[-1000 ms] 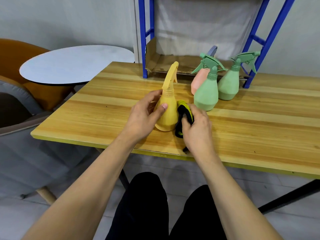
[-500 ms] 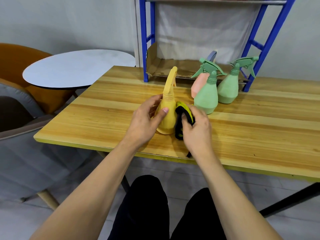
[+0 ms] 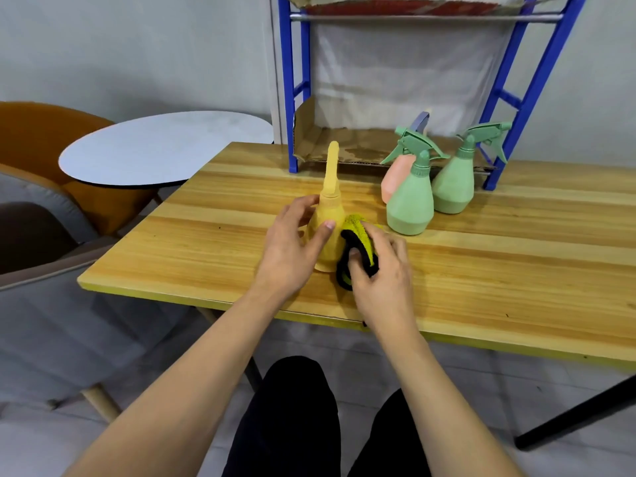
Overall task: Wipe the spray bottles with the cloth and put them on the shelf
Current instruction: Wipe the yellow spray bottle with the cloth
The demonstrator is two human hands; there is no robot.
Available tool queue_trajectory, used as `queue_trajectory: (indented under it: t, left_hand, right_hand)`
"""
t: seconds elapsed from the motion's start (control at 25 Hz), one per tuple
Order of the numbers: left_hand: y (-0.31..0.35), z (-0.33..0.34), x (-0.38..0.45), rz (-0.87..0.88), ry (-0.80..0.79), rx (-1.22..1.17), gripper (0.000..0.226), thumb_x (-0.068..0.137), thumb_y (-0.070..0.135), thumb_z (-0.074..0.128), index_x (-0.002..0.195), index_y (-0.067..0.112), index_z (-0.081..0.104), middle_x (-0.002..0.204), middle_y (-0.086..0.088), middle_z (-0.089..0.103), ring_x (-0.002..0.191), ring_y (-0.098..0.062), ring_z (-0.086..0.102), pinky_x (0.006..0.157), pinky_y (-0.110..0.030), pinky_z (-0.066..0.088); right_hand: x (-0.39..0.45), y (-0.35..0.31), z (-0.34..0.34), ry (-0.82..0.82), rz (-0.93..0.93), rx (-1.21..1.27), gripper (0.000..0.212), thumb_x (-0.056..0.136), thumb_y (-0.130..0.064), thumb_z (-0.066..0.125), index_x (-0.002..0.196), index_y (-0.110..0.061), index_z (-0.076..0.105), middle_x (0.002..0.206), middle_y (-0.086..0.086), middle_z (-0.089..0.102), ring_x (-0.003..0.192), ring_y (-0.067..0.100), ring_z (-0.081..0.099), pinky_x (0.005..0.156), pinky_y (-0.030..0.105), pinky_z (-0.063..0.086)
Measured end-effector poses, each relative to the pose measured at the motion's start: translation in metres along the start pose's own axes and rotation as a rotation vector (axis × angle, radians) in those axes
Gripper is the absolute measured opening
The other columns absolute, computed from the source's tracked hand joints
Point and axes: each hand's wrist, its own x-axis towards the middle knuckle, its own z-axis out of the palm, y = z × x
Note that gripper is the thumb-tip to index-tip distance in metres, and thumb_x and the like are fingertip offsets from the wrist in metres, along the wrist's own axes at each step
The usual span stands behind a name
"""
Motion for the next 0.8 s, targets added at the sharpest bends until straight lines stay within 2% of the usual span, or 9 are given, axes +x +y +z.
queue_trajectory:
  t: [0.08, 0.2, 0.28, 0.36, 0.44, 0.56, 0.68, 0.8]
  left_hand:
    - [0.007, 0.006, -0.001, -0.021, 0.073, 0.037, 0.047, 0.094, 0.044, 0.071, 0.135, 0.028, 0.055, 0.125, 0.006, 0.059, 0.111, -0.007, 0.058, 0.095, -0.03, 0.053]
    - [0.02, 0.017, -0.004, -0.063, 0.121, 0.012, 0.044, 0.091, 0.043, 0.074, 0.128, 0.031, 0.054, 0.119, 0.004, 0.054, 0.108, -0.006, 0.054, 0.085, -0.016, 0.044]
    - [0.02, 0.018, -0.003, -0.079, 0.103, -0.028, 0.044, 0.09, 0.043, 0.076, 0.126, 0.032, 0.052, 0.125, 0.005, 0.055, 0.115, -0.007, 0.053, 0.091, -0.021, 0.047]
    - [0.013, 0.014, 0.0, -0.108, -0.006, -0.117, 0.046, 0.093, 0.043, 0.073, 0.131, 0.032, 0.049, 0.138, 0.009, 0.054, 0.127, -0.01, 0.053, 0.104, -0.033, 0.049]
    - [0.002, 0.004, 0.002, -0.118, -0.175, -0.182, 0.054, 0.097, 0.044, 0.064, 0.146, 0.031, 0.045, 0.15, 0.009, 0.052, 0.137, -0.011, 0.049, 0.116, -0.043, 0.043]
    - [-0.008, -0.008, 0.002, -0.054, -0.312, -0.022, 0.069, 0.1, 0.046, 0.058, 0.161, 0.03, 0.029, 0.163, 0.006, 0.04, 0.148, -0.014, 0.04, 0.121, -0.046, 0.037]
    - [-0.009, -0.005, 0.001, 0.014, -0.277, 0.04, 0.072, 0.1, 0.05, 0.057, 0.161, 0.024, 0.03, 0.162, 0.003, 0.041, 0.148, -0.014, 0.04, 0.121, -0.046, 0.037]
    - [-0.011, 0.002, 0.0, 0.04, -0.239, 0.015, 0.069, 0.097, 0.05, 0.06, 0.157, 0.024, 0.037, 0.155, 0.003, 0.05, 0.142, -0.014, 0.048, 0.117, -0.047, 0.043]
  right_hand:
    - [-0.001, 0.004, 0.002, 0.004, 0.016, 0.039, 0.048, 0.096, -0.025, 0.064, 0.142, -0.033, 0.052, 0.134, 0.001, 0.05, 0.124, 0.019, 0.053, 0.103, 0.03, 0.044]
    - [-0.001, 0.006, 0.0, 0.033, 0.014, 0.065, 0.047, 0.098, -0.019, 0.062, 0.143, -0.029, 0.052, 0.137, -0.001, 0.051, 0.124, 0.008, 0.049, 0.098, 0.002, 0.031]
    - [0.0, 0.005, -0.002, 0.048, 0.018, 0.065, 0.046, 0.098, -0.017, 0.062, 0.142, -0.028, 0.053, 0.135, -0.002, 0.051, 0.117, -0.001, 0.046, 0.091, -0.006, 0.025]
    - [-0.001, 0.006, -0.002, 0.043, 0.026, 0.063, 0.046, 0.099, -0.017, 0.061, 0.143, -0.029, 0.053, 0.132, -0.006, 0.05, 0.111, -0.009, 0.041, 0.089, -0.008, 0.024]
    - [0.0, 0.007, -0.002, 0.055, 0.034, 0.084, 0.045, 0.099, -0.017, 0.061, 0.142, -0.028, 0.054, 0.128, -0.008, 0.049, 0.111, -0.006, 0.043, 0.089, -0.008, 0.024]
    - [0.006, 0.003, -0.001, 0.041, 0.053, 0.026, 0.047, 0.098, -0.016, 0.061, 0.143, -0.027, 0.053, 0.129, 0.0, 0.052, 0.119, 0.014, 0.052, 0.093, 0.003, 0.029]
    - [0.014, -0.009, -0.004, 0.017, 0.045, 0.007, 0.05, 0.096, -0.014, 0.062, 0.143, -0.03, 0.053, 0.133, 0.002, 0.053, 0.123, 0.021, 0.053, 0.1, 0.023, 0.039]
    - [0.02, -0.022, -0.008, 0.078, -0.058, 0.08, 0.051, 0.093, -0.01, 0.067, 0.139, -0.03, 0.058, 0.131, 0.0, 0.056, 0.12, 0.016, 0.056, 0.101, 0.03, 0.049]
